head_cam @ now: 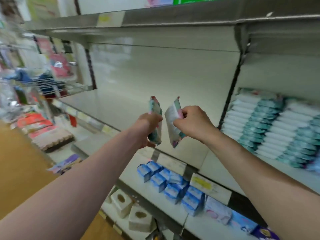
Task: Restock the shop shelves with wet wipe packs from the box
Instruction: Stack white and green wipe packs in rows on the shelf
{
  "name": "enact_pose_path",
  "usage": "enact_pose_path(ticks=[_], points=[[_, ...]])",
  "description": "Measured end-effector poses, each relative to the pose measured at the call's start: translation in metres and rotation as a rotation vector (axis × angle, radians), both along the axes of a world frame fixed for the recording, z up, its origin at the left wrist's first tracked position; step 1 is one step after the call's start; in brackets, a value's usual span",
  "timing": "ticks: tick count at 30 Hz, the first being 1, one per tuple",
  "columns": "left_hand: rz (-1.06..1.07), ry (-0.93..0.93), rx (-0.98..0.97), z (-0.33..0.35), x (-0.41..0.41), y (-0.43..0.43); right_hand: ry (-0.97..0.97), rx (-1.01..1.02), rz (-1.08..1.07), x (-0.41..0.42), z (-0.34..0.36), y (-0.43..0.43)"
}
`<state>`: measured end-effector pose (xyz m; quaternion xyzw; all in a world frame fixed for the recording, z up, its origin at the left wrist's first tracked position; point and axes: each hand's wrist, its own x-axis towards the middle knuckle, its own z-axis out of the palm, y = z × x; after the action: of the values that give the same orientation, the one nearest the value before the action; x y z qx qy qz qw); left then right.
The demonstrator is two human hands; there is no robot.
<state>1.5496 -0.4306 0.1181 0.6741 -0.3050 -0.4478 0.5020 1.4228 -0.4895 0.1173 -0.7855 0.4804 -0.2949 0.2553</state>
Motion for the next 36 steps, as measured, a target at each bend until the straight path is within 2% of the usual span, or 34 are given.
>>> enact_pose_path(ticks=[8, 11, 13, 17, 21, 24, 25, 27, 29, 30, 33, 36], points=[[-0.496, 0.064, -0.093, -0.006, -0.005, -0.056, 0.032, 0.04, -0.288, -0.008, 0.011, -0.028], [-0.717, -0.02, -0.162, -0.009, 0.0, -0.074, -0.004, 0.094, -0.327, -0.002, 0.013, -0.034], [-0.782, -0.037, -0.224, -0.011, 0.005, -0.082, -0.071, 0.13, -0.342, 0.003, 0.012, -0.04], [-0.869, 0.114, -0.302, -0.022, 0.017, -0.094, -0.147, 0.204, -0.398, 0.012, 0.006, -0.046], [-0.736, 0.206, -0.193, -0.035, 0.031, -0.115, -0.273, 0.32, -0.375, 0.008, 0.001, -0.05], [-0.733, 0.329, -0.073, -0.035, 0.044, -0.131, -0.156, 0.183, -0.464, -0.01, -0.004, -0.062], [-0.754, 0.371, -0.037, -0.033, 0.048, -0.135, -0.137, 0.192, -0.481, -0.016, -0.006, -0.065], [-0.762, 0.417, 0.014, -0.029, 0.052, -0.146, -0.199, 0.353, -0.457, -0.026, -0.011, -0.07], [-0.683, 0.379, 0.052, -0.024, 0.05, -0.158, -0.326, 0.533, -0.437, -0.029, -0.015, -0.073], [-0.623, 0.323, 0.072, -0.021, 0.049, -0.164, -0.39, 0.56, -0.454, -0.029, -0.019, -0.076], [-0.473, 0.171, 0.152, -0.025, 0.053, -0.186, -0.615, 0.559, -0.554, -0.03, -0.037, -0.09], [-0.47, 0.143, 0.232, -0.031, 0.056, -0.198, -0.747, 0.576, -0.632, -0.029, -0.054, -0.105]])
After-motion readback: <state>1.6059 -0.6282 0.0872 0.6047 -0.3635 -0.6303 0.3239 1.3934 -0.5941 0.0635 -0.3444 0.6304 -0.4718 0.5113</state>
